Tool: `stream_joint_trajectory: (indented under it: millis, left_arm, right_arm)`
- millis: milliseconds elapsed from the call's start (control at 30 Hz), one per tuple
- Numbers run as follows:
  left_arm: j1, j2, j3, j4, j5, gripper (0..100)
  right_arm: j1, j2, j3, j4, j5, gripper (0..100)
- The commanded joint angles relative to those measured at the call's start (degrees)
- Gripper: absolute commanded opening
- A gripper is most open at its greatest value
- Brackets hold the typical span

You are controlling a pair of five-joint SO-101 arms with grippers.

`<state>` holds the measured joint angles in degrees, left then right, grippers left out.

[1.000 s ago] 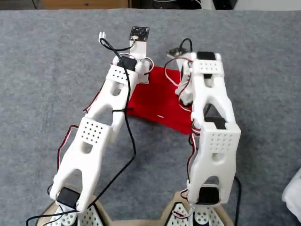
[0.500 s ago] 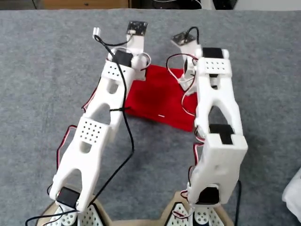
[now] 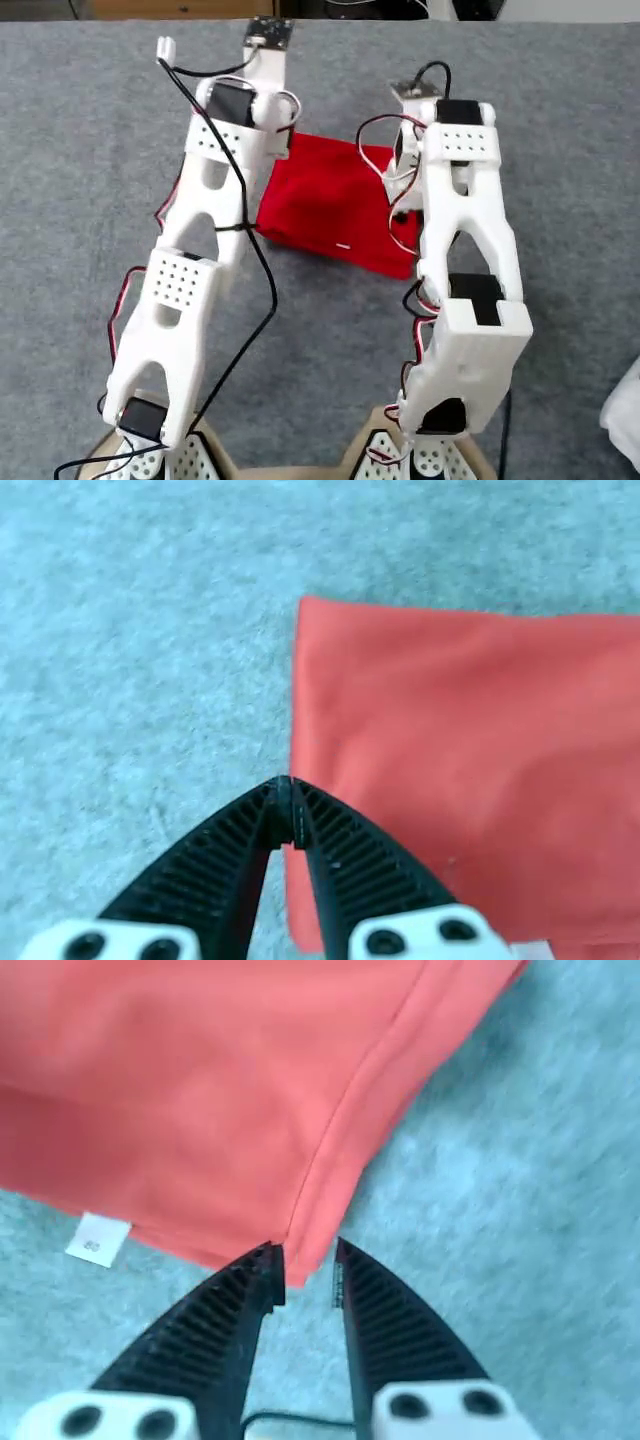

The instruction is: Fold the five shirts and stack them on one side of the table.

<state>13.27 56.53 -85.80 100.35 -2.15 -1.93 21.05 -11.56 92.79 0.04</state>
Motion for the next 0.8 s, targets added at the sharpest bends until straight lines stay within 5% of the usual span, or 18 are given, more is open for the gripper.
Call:
stream_joint_trajectory:
  millis: [0,333,633,767]
  left_arm:
    - [0.4,-11.6,11.2,0.7,-0.4,2]
    - [3.3,-44.4,51.8,0.4,-0.4,2]
    - [-1.4,-53.2,64.7,0.4,-0.3,2]
    - [-1.7,-53.4,65.8,0.4,-0.3,2]
  right_arm:
    - [1.1,-8.0,5.5,-0.8,-0.6,9.0]
    - [6.0,-37.6,30.5,-12.0,1.8,9.0]
    - [3.4,-39.8,54.6,-32.4,1.2,8.9]
    - [2.9,-39.8,55.6,-32.7,-11.3,9.7]
